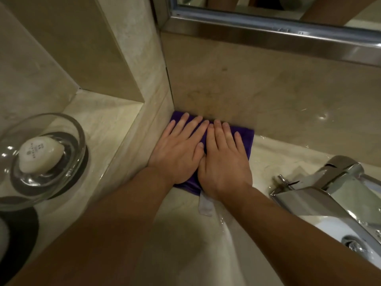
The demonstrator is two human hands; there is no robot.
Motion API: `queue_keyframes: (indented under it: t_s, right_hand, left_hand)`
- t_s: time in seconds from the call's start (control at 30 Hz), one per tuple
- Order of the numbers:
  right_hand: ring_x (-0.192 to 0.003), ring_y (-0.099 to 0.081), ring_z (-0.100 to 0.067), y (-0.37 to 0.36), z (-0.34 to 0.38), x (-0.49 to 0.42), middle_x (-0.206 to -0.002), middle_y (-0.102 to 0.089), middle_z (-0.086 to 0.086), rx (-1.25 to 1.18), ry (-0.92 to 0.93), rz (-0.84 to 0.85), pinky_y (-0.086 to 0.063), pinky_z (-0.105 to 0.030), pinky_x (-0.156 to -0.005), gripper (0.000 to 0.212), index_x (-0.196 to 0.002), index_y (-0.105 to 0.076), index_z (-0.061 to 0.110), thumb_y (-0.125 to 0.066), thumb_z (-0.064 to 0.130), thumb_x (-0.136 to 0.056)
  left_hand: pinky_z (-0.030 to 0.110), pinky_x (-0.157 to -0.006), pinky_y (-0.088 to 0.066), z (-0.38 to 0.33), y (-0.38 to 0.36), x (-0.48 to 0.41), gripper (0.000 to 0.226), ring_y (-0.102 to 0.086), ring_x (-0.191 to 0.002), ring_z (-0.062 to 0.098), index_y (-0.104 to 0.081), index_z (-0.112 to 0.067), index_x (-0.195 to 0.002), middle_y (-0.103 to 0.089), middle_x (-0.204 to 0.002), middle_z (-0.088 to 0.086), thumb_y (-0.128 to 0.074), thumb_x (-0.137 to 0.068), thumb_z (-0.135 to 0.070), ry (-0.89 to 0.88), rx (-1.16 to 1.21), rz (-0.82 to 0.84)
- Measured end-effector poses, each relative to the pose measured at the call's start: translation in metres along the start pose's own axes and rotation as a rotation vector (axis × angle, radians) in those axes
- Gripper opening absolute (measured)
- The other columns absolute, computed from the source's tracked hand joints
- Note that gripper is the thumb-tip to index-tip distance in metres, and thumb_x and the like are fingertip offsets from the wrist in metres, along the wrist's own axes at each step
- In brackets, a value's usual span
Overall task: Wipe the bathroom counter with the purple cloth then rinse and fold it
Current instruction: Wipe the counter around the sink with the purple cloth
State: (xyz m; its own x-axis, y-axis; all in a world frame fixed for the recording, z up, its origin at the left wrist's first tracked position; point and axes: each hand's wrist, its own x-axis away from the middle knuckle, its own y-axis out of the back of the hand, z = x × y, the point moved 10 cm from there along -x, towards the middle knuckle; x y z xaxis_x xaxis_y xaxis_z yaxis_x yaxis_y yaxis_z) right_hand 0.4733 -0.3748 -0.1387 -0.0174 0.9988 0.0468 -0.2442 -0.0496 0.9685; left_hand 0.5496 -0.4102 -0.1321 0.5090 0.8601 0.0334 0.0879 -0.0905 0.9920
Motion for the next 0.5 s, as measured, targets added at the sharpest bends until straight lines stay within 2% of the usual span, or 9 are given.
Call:
queue_keyframes:
  t_s: [0.17, 0.33, 0.4, 0.5]
  right_hand:
    - [-0.154, -0.002, -0.020, 0.005, 0.001, 0.001, -0.166, -0.011, -0.007, -0.034, 0.010, -0.057, -0.002, -0.041, -0.125, 0.061, -0.159, -0.010, 0.011, -0.023, 0.035, -0.104]
    - [-0.149, -0.024, -0.026, 0.023, -0.005, 0.018, -0.162, -0.028, -0.010, -0.099, -0.075, -0.224, -0.017, -0.043, -0.123, 0.061, -0.155, -0.030, 0.013, -0.039, 0.036, -0.100]
    - [-0.150, -0.020, -0.024, 0.016, -0.007, 0.018, -0.162, -0.026, -0.009, -0.062, -0.094, -0.172, -0.013, -0.040, -0.124, 0.059, -0.155, -0.030, 0.015, -0.034, 0.039, -0.101]
    - [-0.153, -0.008, -0.021, 0.008, -0.008, 0.012, -0.166, -0.015, -0.007, -0.043, -0.066, -0.093, -0.005, -0.039, -0.124, 0.061, -0.158, -0.020, 0.017, -0.026, 0.041, -0.102]
  left_hand:
    - [0.039, -0.123, -0.004, -0.002, 0.002, 0.001, 0.068, -0.003, -0.151, 0.017, -0.014, -0.026, -0.157, -0.015, -0.164, -0.003, -0.003, -0.092, -0.043, 0.012, 0.043, -0.002]
    - [0.044, -0.123, -0.004, -0.003, 0.000, 0.004, 0.058, 0.001, -0.152, 0.021, -0.007, -0.027, -0.157, -0.006, -0.166, -0.003, -0.011, -0.101, -0.040, -0.016, -0.026, 0.002]
    - [0.043, -0.123, -0.003, -0.001, -0.003, 0.003, 0.055, 0.002, -0.152, 0.020, -0.007, -0.028, -0.157, -0.004, -0.166, -0.004, -0.012, -0.104, -0.040, -0.012, -0.026, 0.019]
    - [0.042, -0.123, -0.002, 0.000, -0.005, 0.002, 0.055, 0.001, -0.152, 0.019, -0.006, -0.029, -0.157, -0.003, -0.166, -0.005, -0.015, -0.104, -0.040, -0.010, -0.016, 0.027]
